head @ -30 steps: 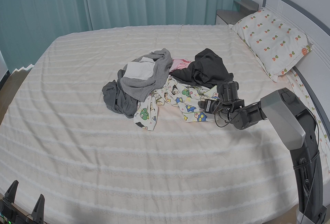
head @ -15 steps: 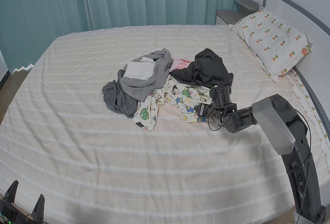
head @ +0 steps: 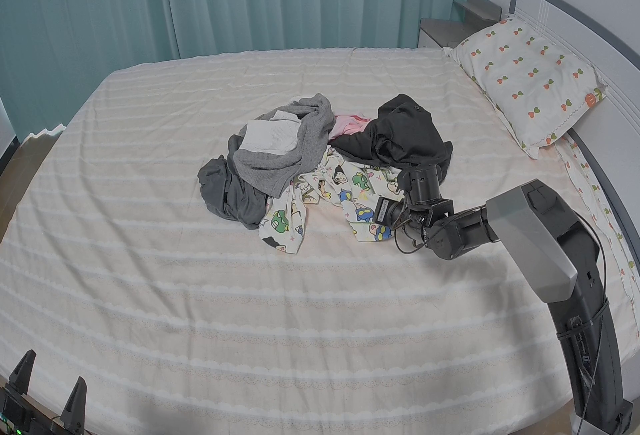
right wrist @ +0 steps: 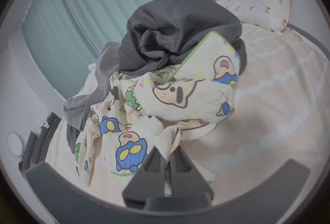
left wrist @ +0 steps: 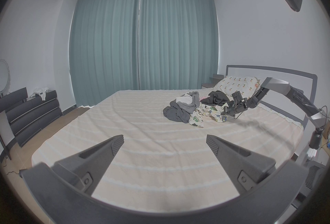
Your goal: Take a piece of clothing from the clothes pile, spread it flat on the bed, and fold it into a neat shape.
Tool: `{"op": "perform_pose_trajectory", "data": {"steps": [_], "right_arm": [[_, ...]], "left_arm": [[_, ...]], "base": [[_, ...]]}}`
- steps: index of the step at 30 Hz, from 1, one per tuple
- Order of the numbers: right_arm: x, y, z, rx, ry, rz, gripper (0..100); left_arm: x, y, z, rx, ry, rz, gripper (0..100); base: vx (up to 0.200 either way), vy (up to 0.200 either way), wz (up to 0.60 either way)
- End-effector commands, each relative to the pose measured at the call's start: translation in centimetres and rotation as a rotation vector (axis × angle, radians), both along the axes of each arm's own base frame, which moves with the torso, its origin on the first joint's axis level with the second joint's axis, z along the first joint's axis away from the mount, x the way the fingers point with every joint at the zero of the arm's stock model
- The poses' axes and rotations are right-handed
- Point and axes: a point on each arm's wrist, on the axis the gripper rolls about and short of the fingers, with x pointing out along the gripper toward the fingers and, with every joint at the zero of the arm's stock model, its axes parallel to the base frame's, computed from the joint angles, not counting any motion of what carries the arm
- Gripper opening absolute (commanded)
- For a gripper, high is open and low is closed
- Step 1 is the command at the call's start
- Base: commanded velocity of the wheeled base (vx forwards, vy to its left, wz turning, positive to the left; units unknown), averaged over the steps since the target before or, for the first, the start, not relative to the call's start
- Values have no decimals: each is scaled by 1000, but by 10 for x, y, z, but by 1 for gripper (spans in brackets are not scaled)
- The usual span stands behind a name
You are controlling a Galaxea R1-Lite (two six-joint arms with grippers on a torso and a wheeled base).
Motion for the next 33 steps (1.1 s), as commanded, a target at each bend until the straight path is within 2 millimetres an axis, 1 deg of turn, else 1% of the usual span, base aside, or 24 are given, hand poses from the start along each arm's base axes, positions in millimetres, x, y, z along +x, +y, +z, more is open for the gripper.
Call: {"op": "perform_pose_trajectory", "data": {"steps": [1, 2, 3, 4, 5, 6, 8, 10, 11, 16, 20, 21, 22, 23, 24, 25, 26, 27, 28, 29, 32, 33], "right_arm": [[-30, -8, 43, 94, 29, 26, 0], [-36, -10, 49, 110, 32, 37, 0], [-46, -14, 60, 139, 33, 56, 0], [-47, -14, 61, 142, 32, 58, 0], [-66, -20, 75, 190, 33, 82, 0], [-75, -22, 81, 211, 27, 92, 0], [-101, -25, 94, 251, 9, 126, 0], [-121, -27, 103, 272, -15, 156, 0], [-130, -27, 107, 280, -27, 171, 0], [-185, -24, 137, 317, -89, 270, 0], [-215, -22, 161, 340, -135, 332, 0], [-215, -22, 161, 340, -135, 332, 0], [-227, -22, 173, 352, -166, 354, 0], [-233, -21, 181, 362, -184, 365, 0], [-239, -22, 189, 374, -205, 375, 0], [-239, -22, 189, 374, -205, 375, 0], [-255, -25, 206, 396, -246, 407, 0], [-264, -26, 215, 408, -260, 425, 0], [-266, -26, 217, 411, -263, 430, 0], [-281, -29, 229, 419, -279, 457, 0], [-307, -38, 247, 395, -314, 510, 0], [-310, -39, 248, 392, -317, 514, 0]], "left_arm": [[0, 0, -4, 0, -3, 0, 100], [0, 0, -4, 0, -3, 0, 100], [0, 0, -4, 0, -3, 0, 100], [0, 0, -4, 0, -3, 0, 100], [0, 0, -4, 0, -3, 0, 100], [0, 0, -4, 0, -3, 0, 100], [0, 0, -4, 0, -3, 0, 100], [0, 0, -4, 0, -3, 0, 100], [0, 0, -4, 0, -3, 0, 100], [0, 0, -4, 0, -3, 0, 100], [0, 0, -3, 0, -4, 0, 100], [0, 0, -3, 0, -4, 0, 100], [0, 0, -4, 0, -3, 0, 100], [0, 0, -4, 0, -3, 0, 100], [0, 0, -4, 0, -3, 0, 100], [0, 0, -4, 0, -3, 0, 100], [0, 0, -4, 0, -3, 0, 100], [0, 0, -4, 0, -3, 0, 100], [0, 0, -3, 0, -4, 0, 100], [0, 0, -4, 0, -3, 0, 100], [0, 0, -4, 0, -3, 0, 100], [0, 0, -4, 0, -3, 0, 100]], "base": [[0, 0, 0], [0, 0, 0], [0, 0, 0], [0, 0, 0], [0, 0, 0], [0, 0, 0], [0, 0, 0], [0, 0, 0], [0, 0, 0], [0, 0, 0], [0, 0, 0], [0, 0, 0], [0, 0, 0], [0, 0, 0], [0, 0, 0], [0, 0, 0], [0, 0, 0], [0, 0, 0], [0, 0, 0], [0, 0, 0], [0, 0, 0], [0, 0, 0]]}}
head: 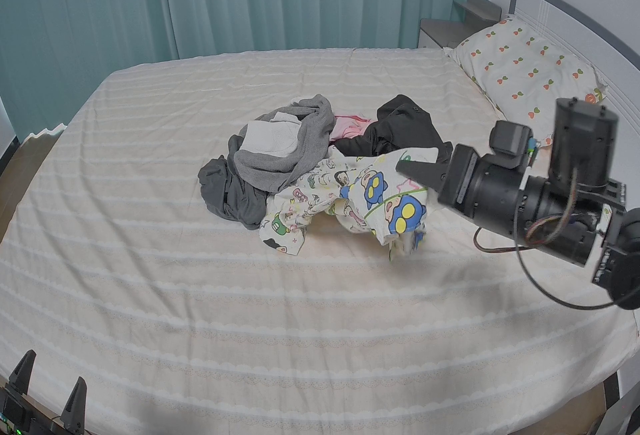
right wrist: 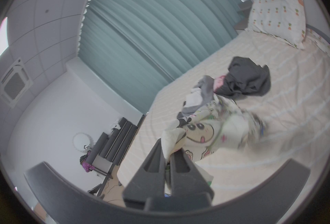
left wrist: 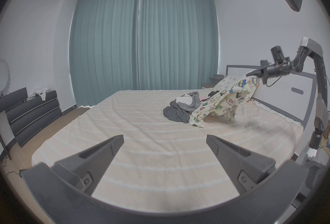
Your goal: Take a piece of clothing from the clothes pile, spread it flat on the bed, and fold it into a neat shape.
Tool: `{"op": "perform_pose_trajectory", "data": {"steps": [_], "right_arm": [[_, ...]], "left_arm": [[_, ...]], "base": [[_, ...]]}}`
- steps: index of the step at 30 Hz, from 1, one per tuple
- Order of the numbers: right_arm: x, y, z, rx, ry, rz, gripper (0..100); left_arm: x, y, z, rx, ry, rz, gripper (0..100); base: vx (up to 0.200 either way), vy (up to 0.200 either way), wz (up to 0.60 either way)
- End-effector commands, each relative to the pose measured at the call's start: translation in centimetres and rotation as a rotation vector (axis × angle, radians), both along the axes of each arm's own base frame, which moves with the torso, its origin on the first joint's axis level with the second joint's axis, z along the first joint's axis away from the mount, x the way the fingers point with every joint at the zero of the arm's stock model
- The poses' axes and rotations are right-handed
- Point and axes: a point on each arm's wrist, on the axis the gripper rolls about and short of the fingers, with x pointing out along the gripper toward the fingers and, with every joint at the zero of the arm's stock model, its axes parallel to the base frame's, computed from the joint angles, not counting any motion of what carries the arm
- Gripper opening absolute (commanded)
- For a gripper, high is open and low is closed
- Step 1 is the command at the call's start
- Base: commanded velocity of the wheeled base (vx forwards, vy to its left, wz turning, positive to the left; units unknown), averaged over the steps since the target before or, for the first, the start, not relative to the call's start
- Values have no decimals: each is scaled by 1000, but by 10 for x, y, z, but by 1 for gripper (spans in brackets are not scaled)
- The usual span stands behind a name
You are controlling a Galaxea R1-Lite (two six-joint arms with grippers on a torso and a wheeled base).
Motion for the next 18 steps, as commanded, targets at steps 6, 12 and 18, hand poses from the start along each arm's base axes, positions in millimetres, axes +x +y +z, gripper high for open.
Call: {"op": "perform_pose_trajectory", "data": {"steps": [6, 12, 18], "right_arm": [[-91, -50, 77, 29, -225, 100, 0], [-108, -67, 103, 11, -325, 92, 0], [-115, -74, 125, 43, -397, 89, 0]], "left_arm": [[0, 0, -4, 0, -3, 0, 100], [0, 0, -4, 0, -3, 0, 100], [0, 0, -4, 0, -3, 0, 100]], "base": [[0, 0, 0], [0, 0, 0], [0, 0, 0]]}}
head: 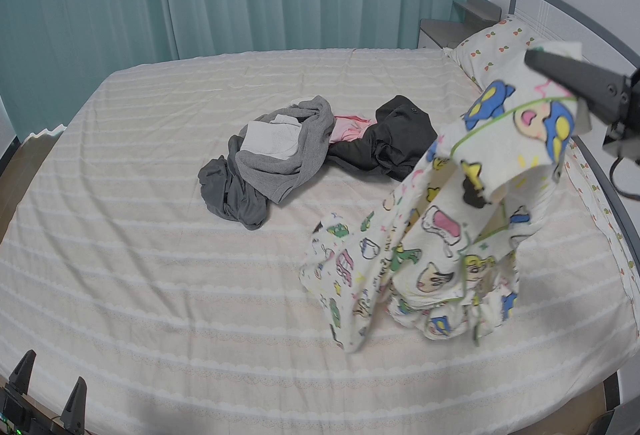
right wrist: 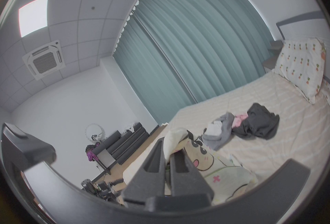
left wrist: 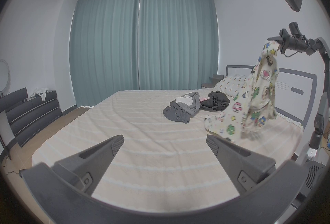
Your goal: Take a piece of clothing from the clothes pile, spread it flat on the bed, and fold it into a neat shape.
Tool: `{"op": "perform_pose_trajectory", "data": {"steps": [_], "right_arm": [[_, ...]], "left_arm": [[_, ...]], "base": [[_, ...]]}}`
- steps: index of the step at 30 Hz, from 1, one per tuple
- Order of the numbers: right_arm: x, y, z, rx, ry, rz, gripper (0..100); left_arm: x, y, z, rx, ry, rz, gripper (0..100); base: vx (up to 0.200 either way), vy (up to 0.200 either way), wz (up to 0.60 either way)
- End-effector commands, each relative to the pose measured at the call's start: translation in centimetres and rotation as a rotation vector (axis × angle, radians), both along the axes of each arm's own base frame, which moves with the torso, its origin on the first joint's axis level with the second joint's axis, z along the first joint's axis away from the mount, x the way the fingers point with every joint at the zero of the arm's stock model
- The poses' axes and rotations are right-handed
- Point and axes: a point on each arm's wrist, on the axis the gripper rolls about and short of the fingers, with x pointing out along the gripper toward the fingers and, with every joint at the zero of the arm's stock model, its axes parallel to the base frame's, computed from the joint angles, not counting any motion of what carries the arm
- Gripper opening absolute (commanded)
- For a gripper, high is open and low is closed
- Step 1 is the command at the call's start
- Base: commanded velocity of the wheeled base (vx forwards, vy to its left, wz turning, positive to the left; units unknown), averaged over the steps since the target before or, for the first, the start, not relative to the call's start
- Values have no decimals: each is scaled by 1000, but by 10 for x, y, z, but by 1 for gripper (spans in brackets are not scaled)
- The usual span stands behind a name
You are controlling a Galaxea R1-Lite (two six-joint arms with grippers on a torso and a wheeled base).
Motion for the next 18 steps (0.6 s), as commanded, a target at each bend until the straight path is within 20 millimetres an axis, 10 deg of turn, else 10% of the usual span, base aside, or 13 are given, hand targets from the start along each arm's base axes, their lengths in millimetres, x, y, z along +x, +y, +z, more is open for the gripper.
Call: {"op": "perform_pose_trajectory", "data": {"steps": [1, 18], "right_arm": [[-14, -13, 25, 65, -77, 7, 0], [-26, -6, 37, 93, -98, 99, 0]], "left_arm": [[0, 0, -4, 0, -3, 0, 100], [0, 0, -2, 46, -16, -5, 100]], "base": [[0, 0, 0], [0, 0, 0]]}}
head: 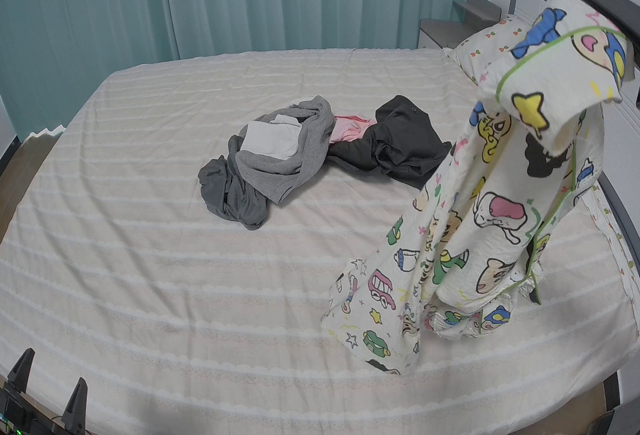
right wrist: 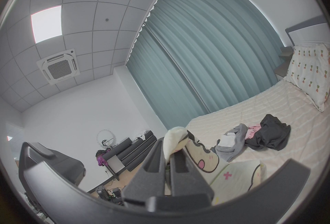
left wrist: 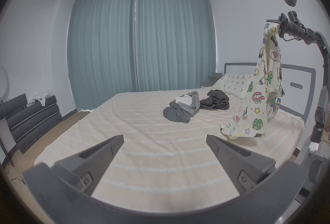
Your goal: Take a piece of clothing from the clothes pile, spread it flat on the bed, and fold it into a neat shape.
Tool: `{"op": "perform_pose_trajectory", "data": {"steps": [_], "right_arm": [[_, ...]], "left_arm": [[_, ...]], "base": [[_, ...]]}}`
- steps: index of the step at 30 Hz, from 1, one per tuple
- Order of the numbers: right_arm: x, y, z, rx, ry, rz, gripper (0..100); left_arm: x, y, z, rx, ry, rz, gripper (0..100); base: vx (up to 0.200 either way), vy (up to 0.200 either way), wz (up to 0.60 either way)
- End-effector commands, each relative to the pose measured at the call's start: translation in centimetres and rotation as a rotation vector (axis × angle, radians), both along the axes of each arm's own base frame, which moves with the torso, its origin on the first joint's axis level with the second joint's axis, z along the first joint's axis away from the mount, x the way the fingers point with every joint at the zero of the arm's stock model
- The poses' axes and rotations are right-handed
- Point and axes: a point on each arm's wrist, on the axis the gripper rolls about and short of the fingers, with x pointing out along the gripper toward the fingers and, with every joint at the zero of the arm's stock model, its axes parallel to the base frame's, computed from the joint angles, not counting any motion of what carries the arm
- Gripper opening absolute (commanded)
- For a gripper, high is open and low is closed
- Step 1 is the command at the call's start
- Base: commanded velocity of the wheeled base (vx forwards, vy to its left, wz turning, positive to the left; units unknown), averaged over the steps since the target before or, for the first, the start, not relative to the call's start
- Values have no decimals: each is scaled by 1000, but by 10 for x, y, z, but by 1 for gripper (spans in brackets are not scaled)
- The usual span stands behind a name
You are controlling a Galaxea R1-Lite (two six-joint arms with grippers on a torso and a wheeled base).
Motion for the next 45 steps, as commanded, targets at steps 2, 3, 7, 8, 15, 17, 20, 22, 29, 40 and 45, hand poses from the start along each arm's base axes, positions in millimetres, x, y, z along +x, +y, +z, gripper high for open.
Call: {"op": "perform_pose_trajectory", "data": {"steps": [2, 3, 7, 8, 15, 17, 20, 22, 29, 40, 45], "right_arm": [[0, 8, 7, 3, -2, 34, 0], [2, 12, 9, -2, 2, 43, 0], [8, 32, 19, -2, 1, 86, 0], [11, 38, 20, -3, 2, 92, 0], [27, 73, 29, 1, 10, 117, 0], [26, 76, 32, 8, 5, 129, 0], [25, 80, 35, 24, 1, 145, 0], [28, 85, 33, 23, 14, 146, 0], [39, 90, 38, 55, 25, 126, 0], [55, 92, 40, 89, 59, 74, 0], [65, 84, 43, 103, 57, 28, 0]], "left_arm": [[-3, 0, 14, -32, -62, -2, 100], [-9, 0, 51, -116, -152, -16, 100], [3, -1, 122, -172, -160, -115, 100], [9, -3, 124, -135, -129, -162, 100], [79, -15, 116, -98, 224, -562, 100], [91, -23, 113, -93, 296, -668, 100], [111, -42, 104, -66, 412, -789, 100], [121, -53, 100, -47, 453, -838, 100], [183, -102, 89, -11, 416, -881, 100], [203, -196, 72, -60, 332, -823, 100], [198, -200, 65, -33, 357, -787, 100]], "base": [[0, 0, 0], [0, 0, 0], [0, 0, 0], [0, 0, 0], [0, 0, 0], [0, 0, 0], [0, 0, 0], [0, 0, 0], [0, 0, 0], [0, 0, 0], [0, 0, 0]]}}
